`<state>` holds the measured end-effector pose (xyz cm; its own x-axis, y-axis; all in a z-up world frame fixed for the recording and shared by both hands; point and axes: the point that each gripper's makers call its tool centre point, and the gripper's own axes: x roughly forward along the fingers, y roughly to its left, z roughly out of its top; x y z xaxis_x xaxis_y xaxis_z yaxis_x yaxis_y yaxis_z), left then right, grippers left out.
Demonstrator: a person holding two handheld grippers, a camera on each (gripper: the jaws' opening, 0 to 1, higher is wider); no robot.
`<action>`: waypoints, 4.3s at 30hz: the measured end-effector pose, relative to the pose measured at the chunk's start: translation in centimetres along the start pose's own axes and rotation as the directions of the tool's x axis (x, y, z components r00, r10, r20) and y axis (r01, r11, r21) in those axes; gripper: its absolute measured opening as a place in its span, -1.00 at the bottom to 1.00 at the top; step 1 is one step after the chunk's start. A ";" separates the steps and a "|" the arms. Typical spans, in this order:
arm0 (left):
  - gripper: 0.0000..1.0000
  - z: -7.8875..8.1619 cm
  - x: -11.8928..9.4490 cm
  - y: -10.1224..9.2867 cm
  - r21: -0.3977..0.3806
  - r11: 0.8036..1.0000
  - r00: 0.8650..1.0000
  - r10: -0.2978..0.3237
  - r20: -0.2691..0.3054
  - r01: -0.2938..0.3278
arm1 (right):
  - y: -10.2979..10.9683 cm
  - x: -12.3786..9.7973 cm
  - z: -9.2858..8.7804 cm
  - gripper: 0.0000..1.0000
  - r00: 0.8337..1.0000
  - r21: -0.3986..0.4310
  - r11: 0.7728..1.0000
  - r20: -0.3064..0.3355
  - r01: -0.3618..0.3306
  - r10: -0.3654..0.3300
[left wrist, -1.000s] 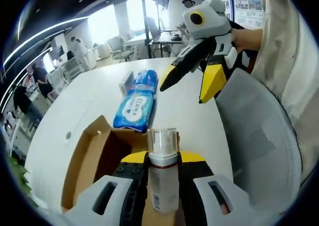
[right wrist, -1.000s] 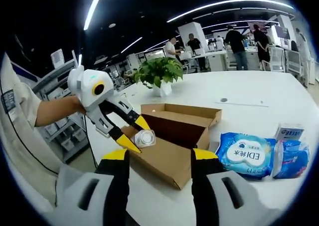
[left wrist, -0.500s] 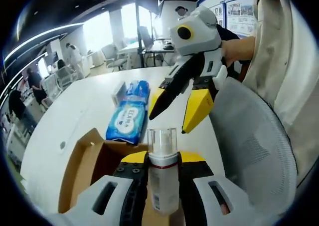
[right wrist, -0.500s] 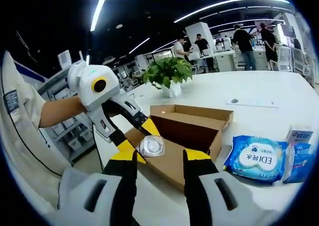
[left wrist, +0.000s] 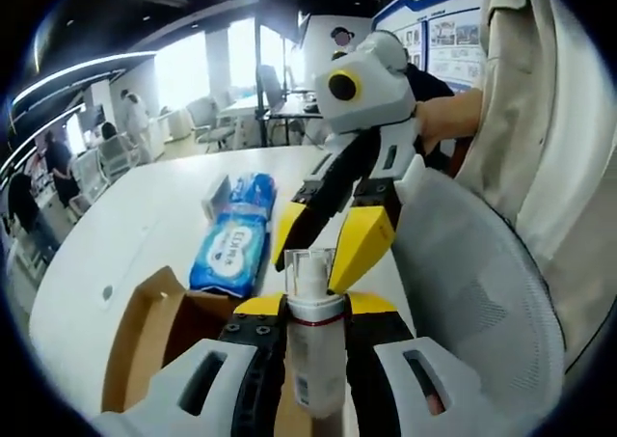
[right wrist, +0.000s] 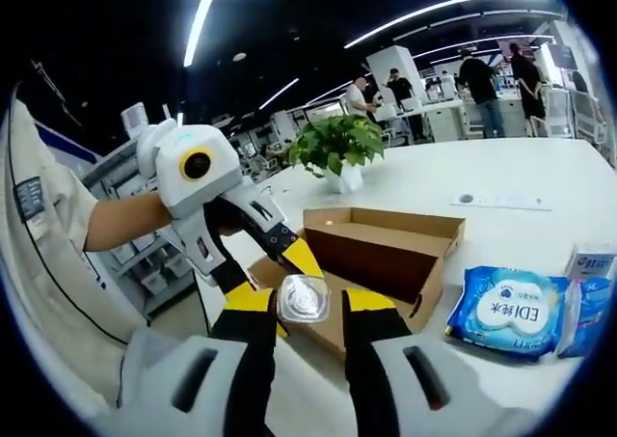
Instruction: Operate the shoe box by opening the lid, removing the specified soft item, and placing it in the target area until the item is outside and the box remains undamaged.
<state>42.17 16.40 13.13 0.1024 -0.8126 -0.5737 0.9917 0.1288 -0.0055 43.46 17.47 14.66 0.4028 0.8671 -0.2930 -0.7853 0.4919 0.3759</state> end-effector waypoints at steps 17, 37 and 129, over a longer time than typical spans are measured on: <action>-0.58 0.4 0.4 -0.2 0.050 0.999 1.000 -0.011 0.011 0.010 | 0.4 -0.2 -0.1 -0.66 1.000 0.048 0.998 0.010 -0.028 0.027; -0.40 0.6 0.2 0.7 0.040 0.999 0.998 0.010 0.069 -0.013 | 0.2 -0.6 0.8 -0.68 0.999 0.032 0.999 -0.010 -0.037 0.037; 0.13 -12.9 -16.2 2.4 -0.542 0.590 0.721 0.691 -0.044 -0.599 | -21.1 -1.2 6.1 -0.66 0.891 -0.605 0.738 -0.453 -0.299 -0.010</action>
<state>41.89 37.22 11.85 0.7561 -0.4722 -0.4533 0.4814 0.8704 -0.1036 62.39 6.55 12.50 0.1542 0.7323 -0.6633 -0.9844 0.0562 -0.1668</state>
